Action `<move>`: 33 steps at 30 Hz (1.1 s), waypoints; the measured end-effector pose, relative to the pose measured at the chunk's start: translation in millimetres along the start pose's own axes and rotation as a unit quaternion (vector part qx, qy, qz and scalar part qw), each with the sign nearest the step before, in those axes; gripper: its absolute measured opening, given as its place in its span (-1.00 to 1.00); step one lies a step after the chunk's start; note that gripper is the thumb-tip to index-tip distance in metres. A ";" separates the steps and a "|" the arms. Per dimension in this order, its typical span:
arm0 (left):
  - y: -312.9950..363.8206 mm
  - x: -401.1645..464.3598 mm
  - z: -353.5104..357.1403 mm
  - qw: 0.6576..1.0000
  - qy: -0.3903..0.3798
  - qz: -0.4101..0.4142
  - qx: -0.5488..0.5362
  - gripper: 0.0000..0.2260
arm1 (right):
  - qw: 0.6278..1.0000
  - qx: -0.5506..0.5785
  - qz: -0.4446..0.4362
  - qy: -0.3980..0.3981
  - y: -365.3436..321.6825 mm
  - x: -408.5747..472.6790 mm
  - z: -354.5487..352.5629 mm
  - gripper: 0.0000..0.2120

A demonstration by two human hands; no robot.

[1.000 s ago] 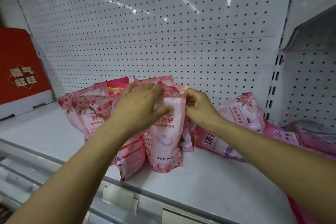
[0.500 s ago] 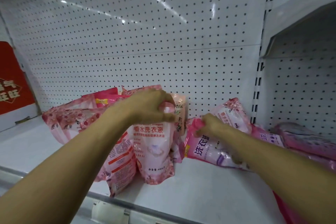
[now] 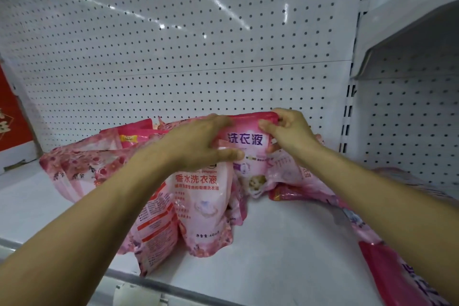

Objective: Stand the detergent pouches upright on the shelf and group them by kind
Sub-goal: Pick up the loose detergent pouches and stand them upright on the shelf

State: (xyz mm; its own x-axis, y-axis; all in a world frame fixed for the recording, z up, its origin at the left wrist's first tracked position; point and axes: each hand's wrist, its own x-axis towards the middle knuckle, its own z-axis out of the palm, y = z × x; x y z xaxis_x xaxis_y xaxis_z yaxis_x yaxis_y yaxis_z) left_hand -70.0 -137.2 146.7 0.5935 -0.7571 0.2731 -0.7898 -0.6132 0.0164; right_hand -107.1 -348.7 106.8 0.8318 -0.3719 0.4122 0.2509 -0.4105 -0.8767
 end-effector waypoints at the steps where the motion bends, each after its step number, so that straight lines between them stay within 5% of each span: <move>1: 1.4 1.7 -0.8 1.000 0.002 -0.003 -0.016 -0.28 | 1.000 0.001 0.004 -0.009 3.2 -2.2 4.1 -0.92; 6: 16.7 27.1 -1.1 1.000 0.007 0.006 -0.011 -0.25 | 0.995 -0.004 0.051 -0.091 14.4 -6.4 4.7 -0.92; 10: 25.1 42.2 -0.7 0.995 -0.088 -0.036 -0.004 -0.36 | 0.971 -0.043 0.073 -0.224 10.0 5.4 -33.5 -0.84; 13: 24.4 41.3 0.3 0.995 -0.086 -0.046 -0.010 -0.39 | 0.982 -0.176 0.067 -0.010 33.1 24.9 -69.3 -0.83; 15: 23.7 39.2 0.6 0.996 -0.078 -0.044 -0.006 -0.40 | 0.945 -0.286 0.124 0.096 58.4 31.3 -86.0 -0.83; 19: 24.9 36.5 2.1 0.997 -0.065 -0.038 -0.008 -0.43 | 0.922 -0.255 0.290 0.016 86.2 21.4 -84.1 -0.80; 22: 24.8 34.3 0.8 0.998 -0.035 -0.028 0.036 -0.42 | 0.941 -0.209 0.265 0.023 70.7 16.0 -81.2 -0.79; 25: 42.9 29.2 3.9 0.985 0.090 0.039 0.139 -0.40 | 0.971 -0.069 0.230 0.012 33.9 11.4 -77.4 -0.89; 30: 108.1 13.2 43.0 0.976 0.155 0.005 -0.151 -0.10 | 0.986 0.037 0.162 -0.031 -33.5 -0.2 -68.4 -0.85; 31: 115.0 11.8 53.6 0.951 0.161 -0.026 -0.262 -0.03 | 0.986 0.037 0.156 -0.043 -42.7 -4.8 -68.5 -0.83; 33: 123.3 11.3 70.9 0.845 0.205 -0.088 -0.486 -0.12 | 0.987 0.025 0.143 -0.073 -52.5 -15.0 -70.2 -0.81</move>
State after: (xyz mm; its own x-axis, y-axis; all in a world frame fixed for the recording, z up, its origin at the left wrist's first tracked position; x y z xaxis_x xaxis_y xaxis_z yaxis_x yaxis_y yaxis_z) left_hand -149.7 -237.3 83.6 0.7694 -0.4087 0.4909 -0.5666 -0.0818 0.8199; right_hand -167.5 -380.0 164.1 0.9334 -0.3417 0.1099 0.0171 -0.2635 -0.9645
